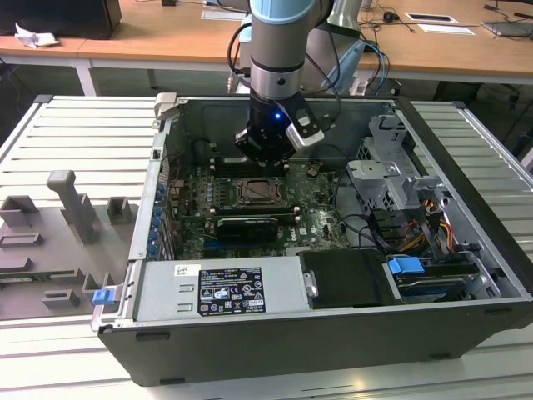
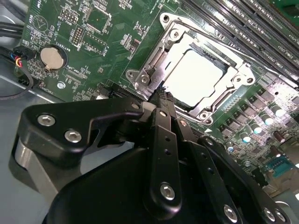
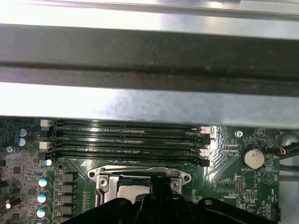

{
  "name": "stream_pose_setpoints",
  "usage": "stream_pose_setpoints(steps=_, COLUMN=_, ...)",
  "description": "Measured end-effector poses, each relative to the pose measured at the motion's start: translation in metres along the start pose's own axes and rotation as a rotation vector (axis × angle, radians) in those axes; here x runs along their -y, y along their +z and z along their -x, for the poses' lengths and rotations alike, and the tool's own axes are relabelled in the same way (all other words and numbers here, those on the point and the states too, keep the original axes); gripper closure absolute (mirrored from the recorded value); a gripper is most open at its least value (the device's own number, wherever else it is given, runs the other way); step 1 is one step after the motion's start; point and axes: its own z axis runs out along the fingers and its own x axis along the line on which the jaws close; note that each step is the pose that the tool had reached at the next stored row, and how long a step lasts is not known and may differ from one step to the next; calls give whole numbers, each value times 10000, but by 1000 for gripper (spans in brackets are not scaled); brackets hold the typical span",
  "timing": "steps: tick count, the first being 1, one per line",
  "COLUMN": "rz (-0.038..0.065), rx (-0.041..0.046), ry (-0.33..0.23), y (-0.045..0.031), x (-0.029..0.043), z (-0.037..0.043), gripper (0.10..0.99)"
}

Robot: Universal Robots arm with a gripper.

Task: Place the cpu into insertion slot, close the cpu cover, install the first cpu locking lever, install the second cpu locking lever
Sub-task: 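Install the second cpu locking lever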

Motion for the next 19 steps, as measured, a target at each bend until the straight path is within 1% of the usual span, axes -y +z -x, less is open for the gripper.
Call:
stream_pose_setpoints(steps=6, rz=1, rx=1, ry=3, y=-2, x=37, z=-2, gripper=980)
stream_pose_setpoints(steps=12, rz=-1, rx=0, ry=1, y=-84, x=36, z=0, gripper=980)
stream_pose_setpoints(steps=14, rz=0, rx=0, ry=-1, y=-84, x=43, z=0, gripper=980)
stream_pose_setpoints(steps=19, rz=-1, rx=-1, ry=2, y=-87, x=100, z=-3, gripper=980)
